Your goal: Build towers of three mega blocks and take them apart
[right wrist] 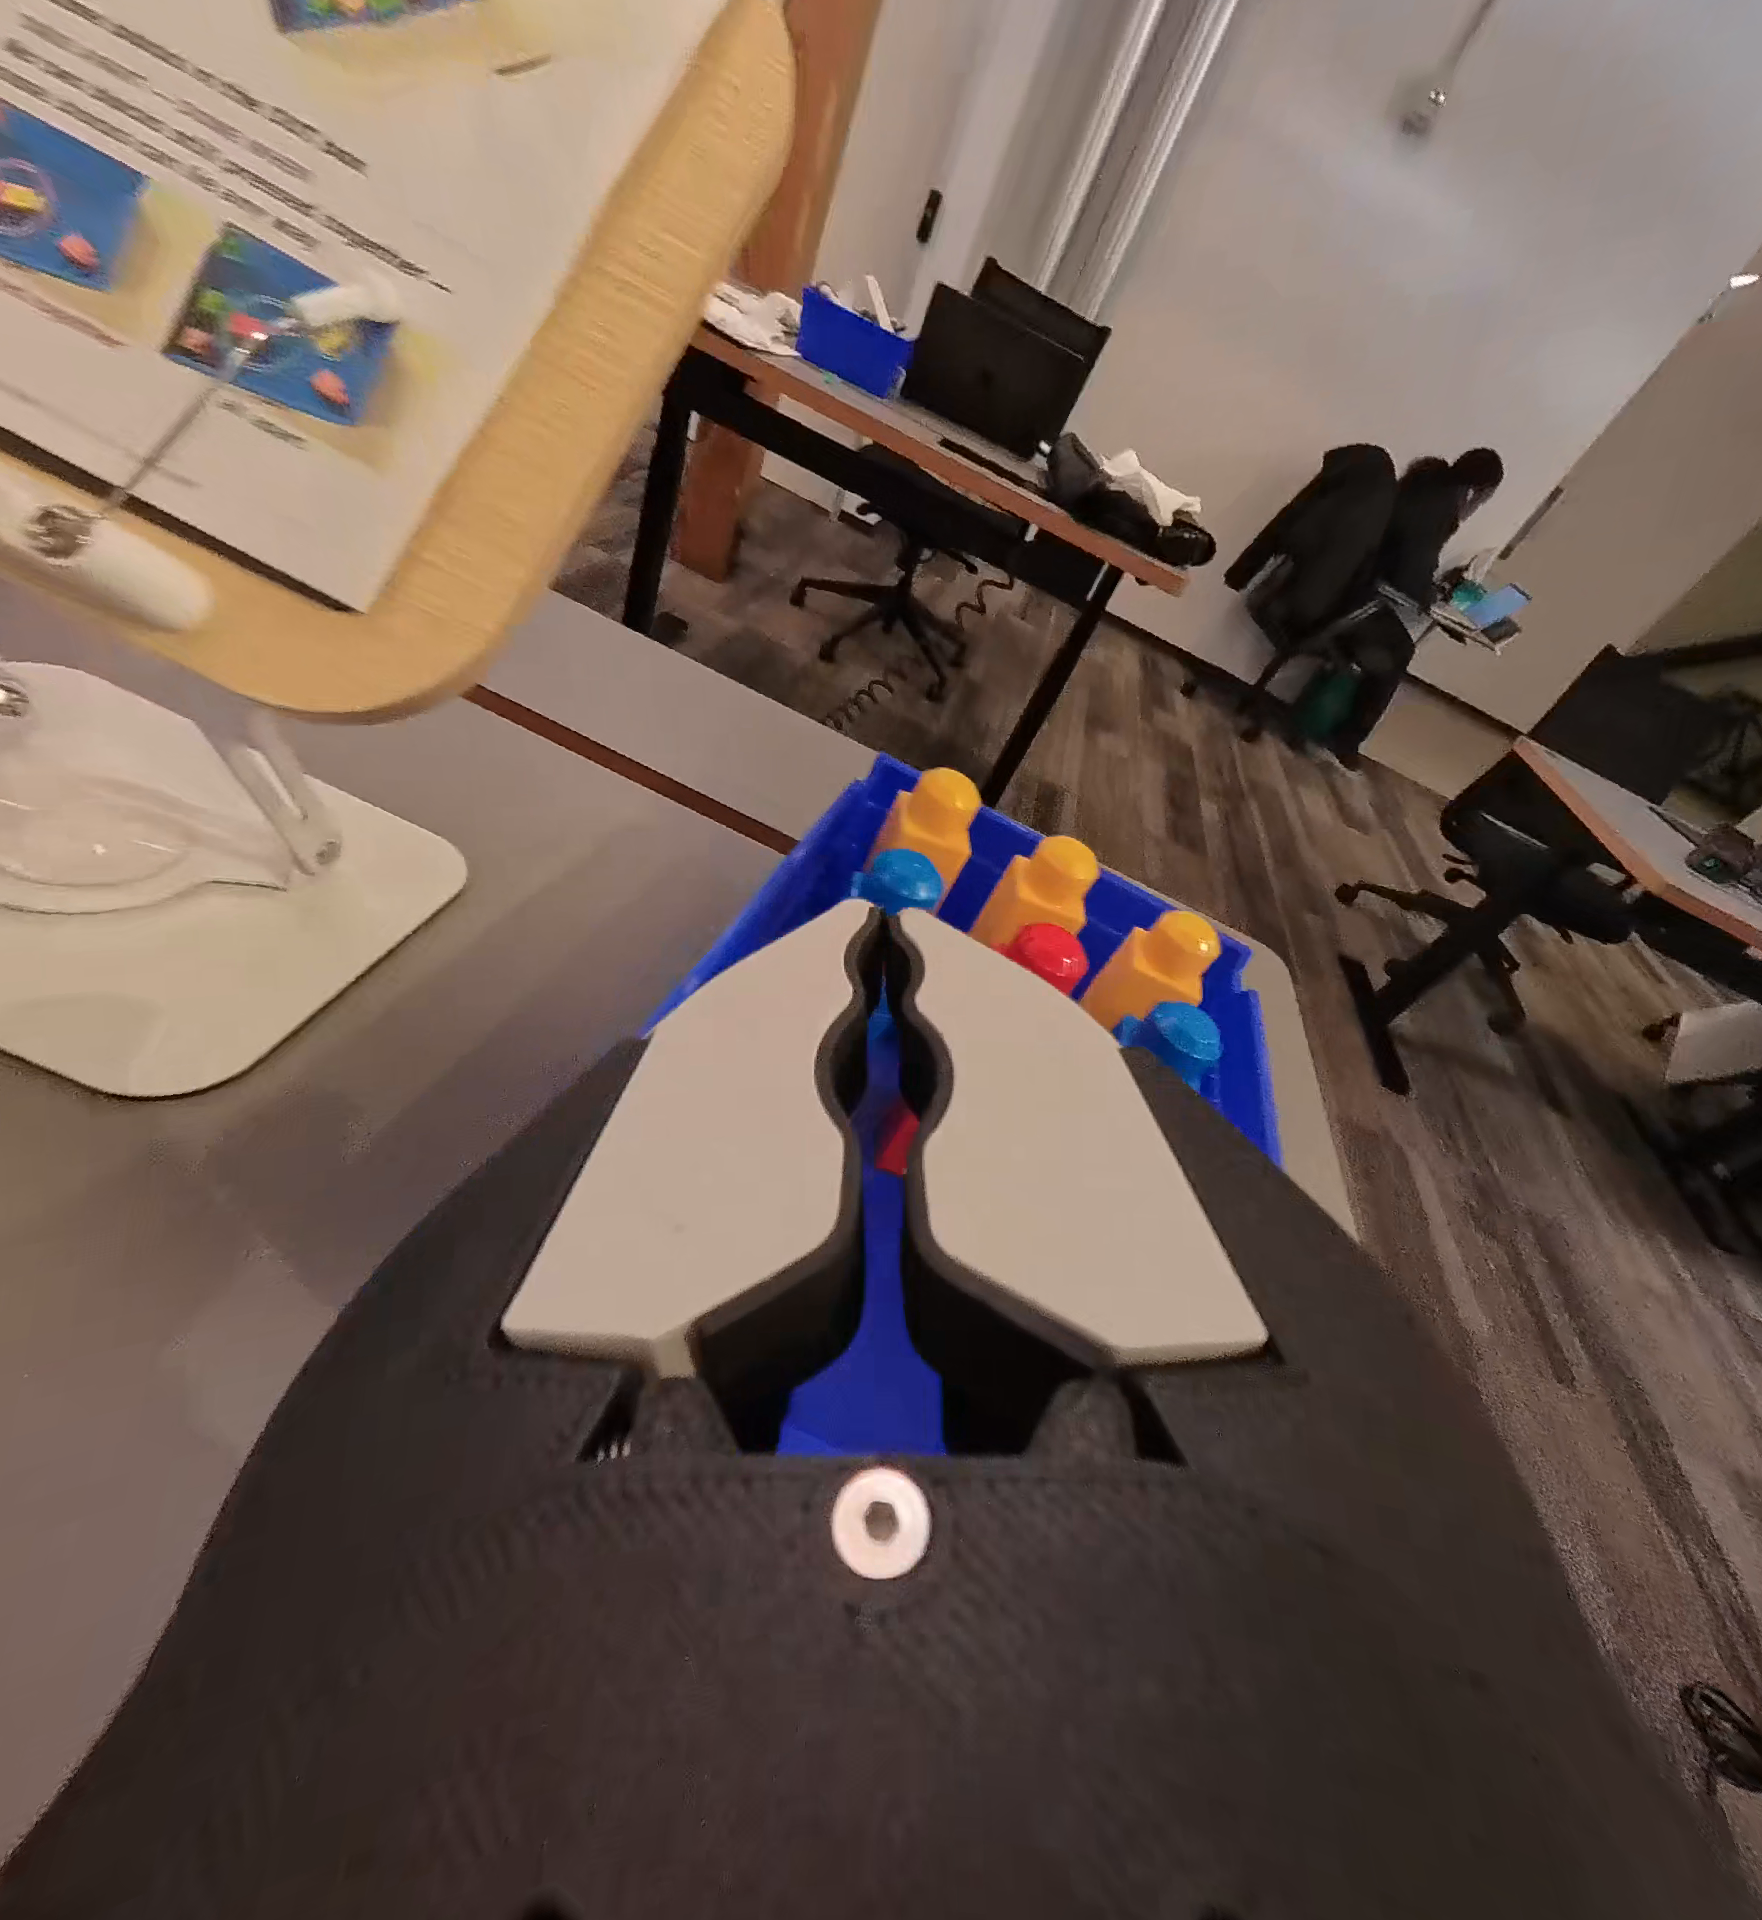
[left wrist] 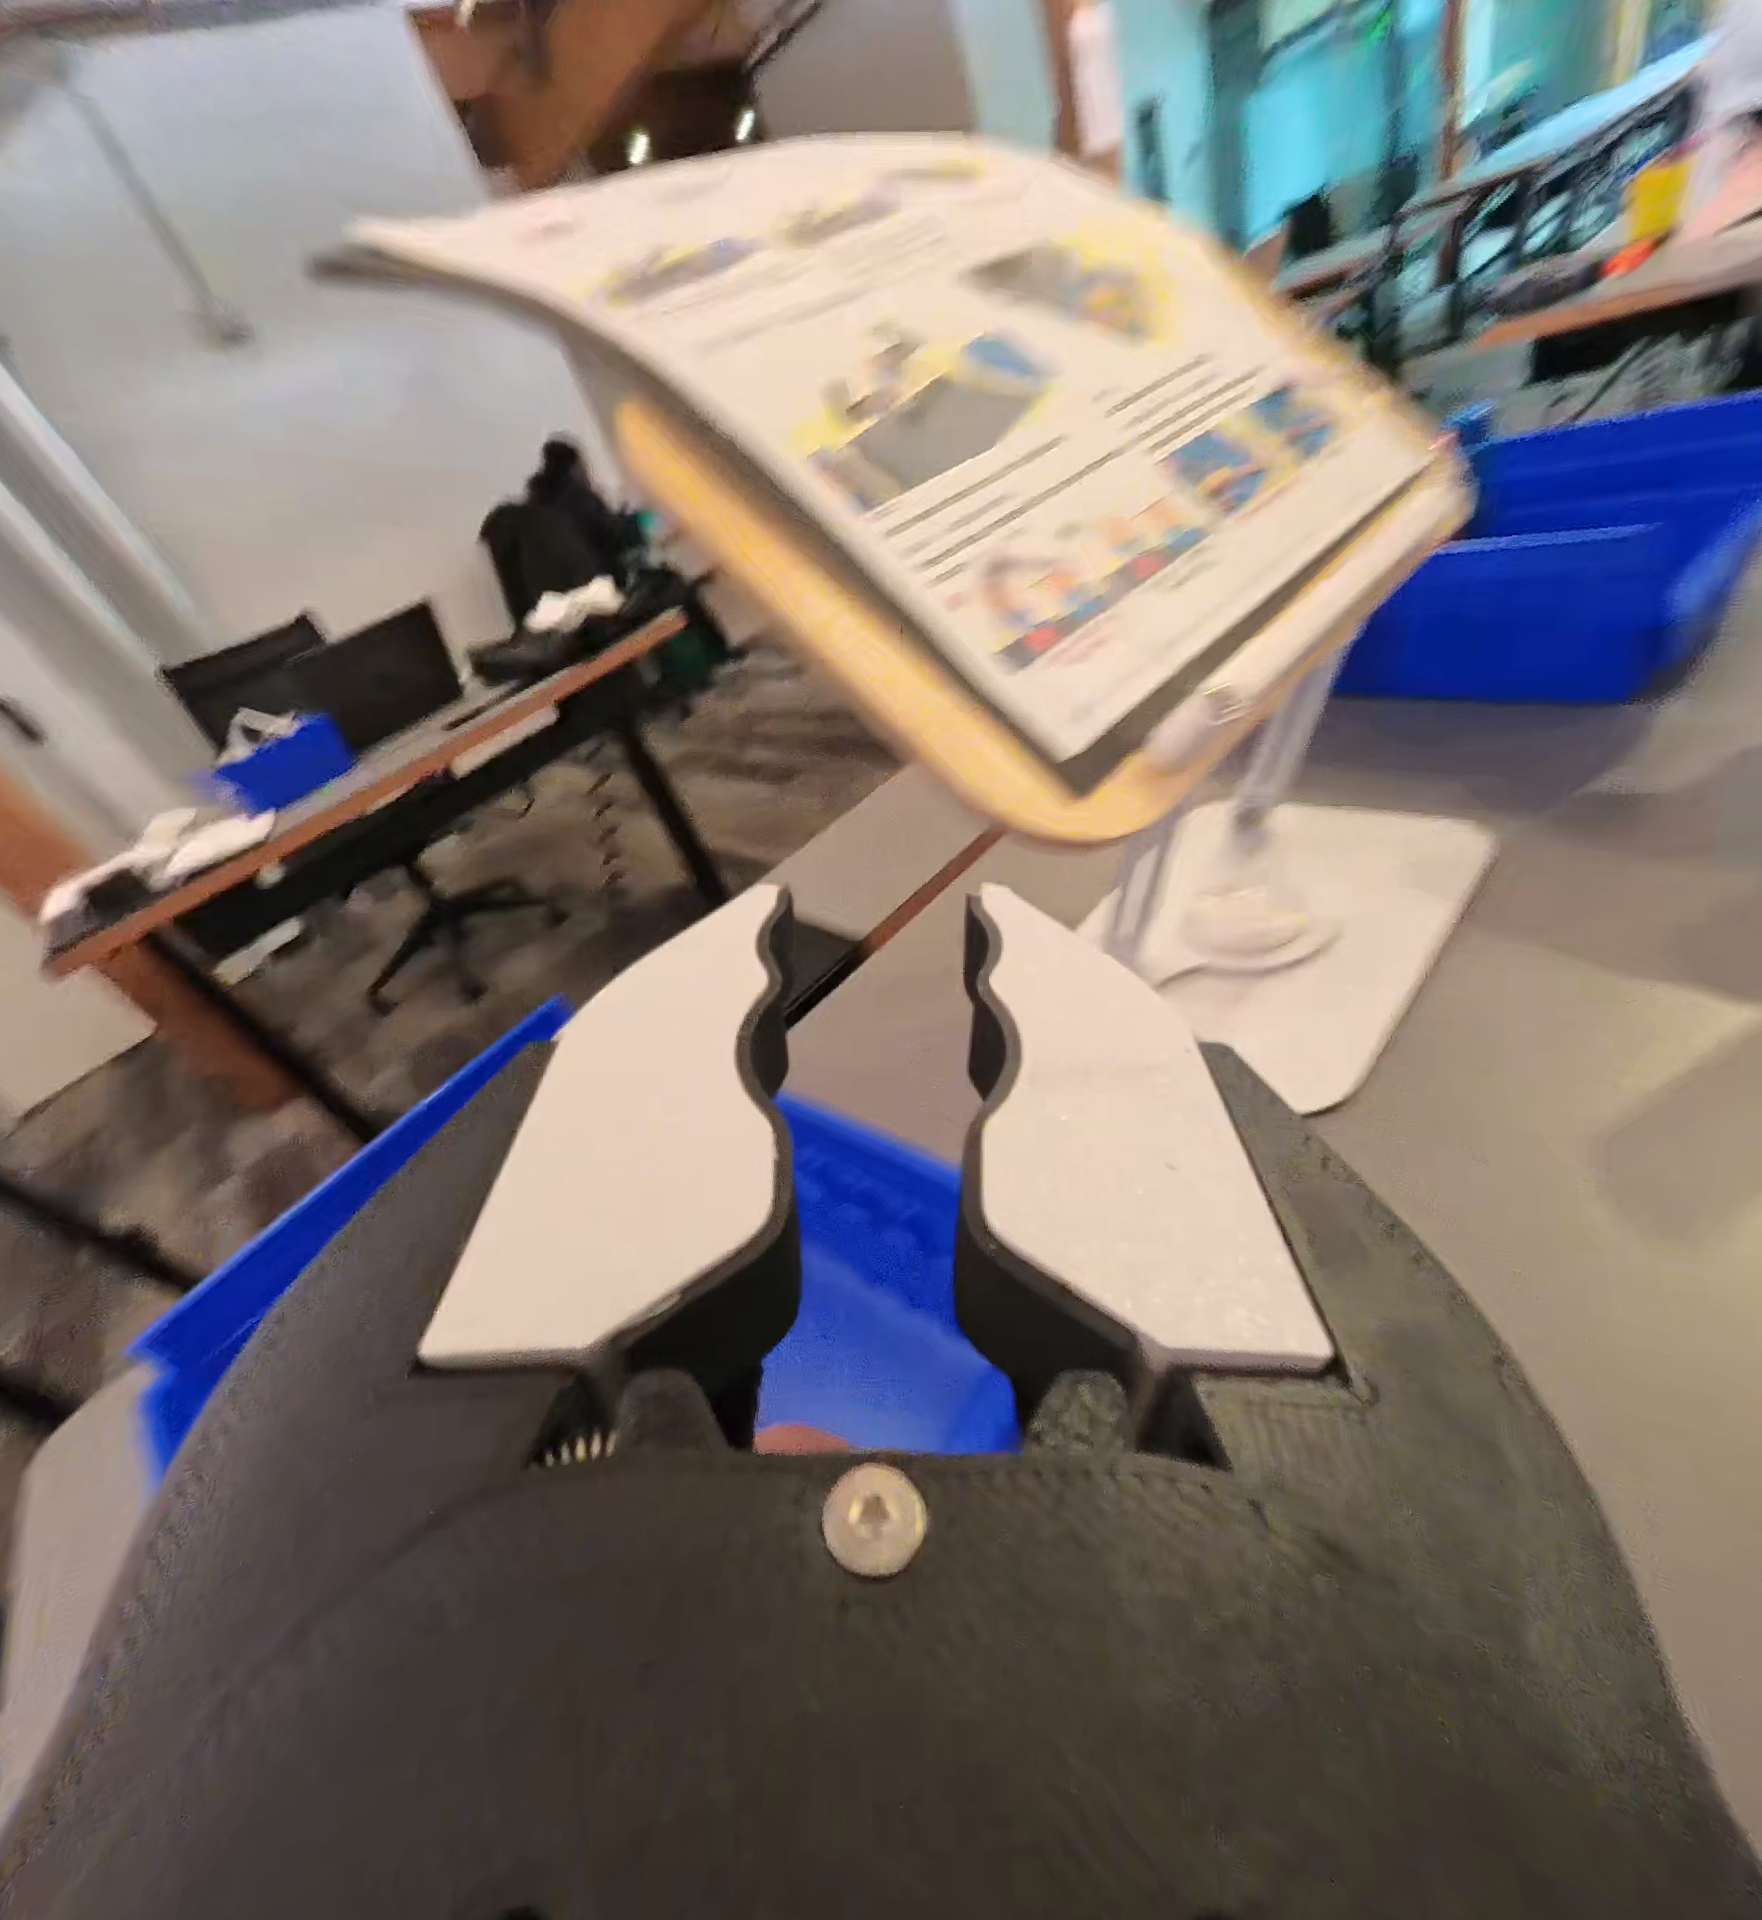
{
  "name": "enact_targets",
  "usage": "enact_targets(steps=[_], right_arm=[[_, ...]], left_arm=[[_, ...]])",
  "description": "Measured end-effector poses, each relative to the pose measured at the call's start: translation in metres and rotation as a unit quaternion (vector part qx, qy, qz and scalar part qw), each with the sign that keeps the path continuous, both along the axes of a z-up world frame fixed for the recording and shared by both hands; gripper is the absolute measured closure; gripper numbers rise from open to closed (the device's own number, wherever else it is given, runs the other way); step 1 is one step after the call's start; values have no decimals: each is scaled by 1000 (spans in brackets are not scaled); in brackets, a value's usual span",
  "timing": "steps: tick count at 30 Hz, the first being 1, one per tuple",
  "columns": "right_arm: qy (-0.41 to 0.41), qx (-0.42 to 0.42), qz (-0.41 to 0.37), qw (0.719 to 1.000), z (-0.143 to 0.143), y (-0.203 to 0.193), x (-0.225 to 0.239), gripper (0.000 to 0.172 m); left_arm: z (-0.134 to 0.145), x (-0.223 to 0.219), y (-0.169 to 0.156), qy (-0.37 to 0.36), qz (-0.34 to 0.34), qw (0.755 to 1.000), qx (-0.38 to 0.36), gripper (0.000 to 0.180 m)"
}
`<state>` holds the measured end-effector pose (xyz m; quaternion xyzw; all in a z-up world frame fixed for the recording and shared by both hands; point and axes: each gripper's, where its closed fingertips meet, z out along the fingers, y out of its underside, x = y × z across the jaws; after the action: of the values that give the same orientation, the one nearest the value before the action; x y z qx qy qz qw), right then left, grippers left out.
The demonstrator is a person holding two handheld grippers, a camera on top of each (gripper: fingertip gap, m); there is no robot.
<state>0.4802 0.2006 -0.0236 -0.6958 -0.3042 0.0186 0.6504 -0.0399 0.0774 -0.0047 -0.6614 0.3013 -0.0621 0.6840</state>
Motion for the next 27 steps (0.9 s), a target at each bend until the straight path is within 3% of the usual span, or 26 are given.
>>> enact_targets(steps=[5,8,13,16,20,27], right_arm=[[-13,17,39,999,-6,-12,-32,172],[-30,25,52,998,-10,-12,-42,172],[-45,8,66,997,-26,-7,-48,172],[-49,4,76,996,-31,-6,-49,172],[-52,-4,91,995,-37,-6,-52,172],[-60,-14,115,991,-44,-8,-60,172]], left_arm=[[-32,-66,77,46,62,991,-110,141],[-61,-61,118,65,37,983,-167,140],[-119,-68,174,142,60,958,-242,142],[-145,-77,192,210,60,938,-270,139],[-158,-86,204,286,32,916,-280,140],[-185,-97,218,356,-10,874,-330,137]])
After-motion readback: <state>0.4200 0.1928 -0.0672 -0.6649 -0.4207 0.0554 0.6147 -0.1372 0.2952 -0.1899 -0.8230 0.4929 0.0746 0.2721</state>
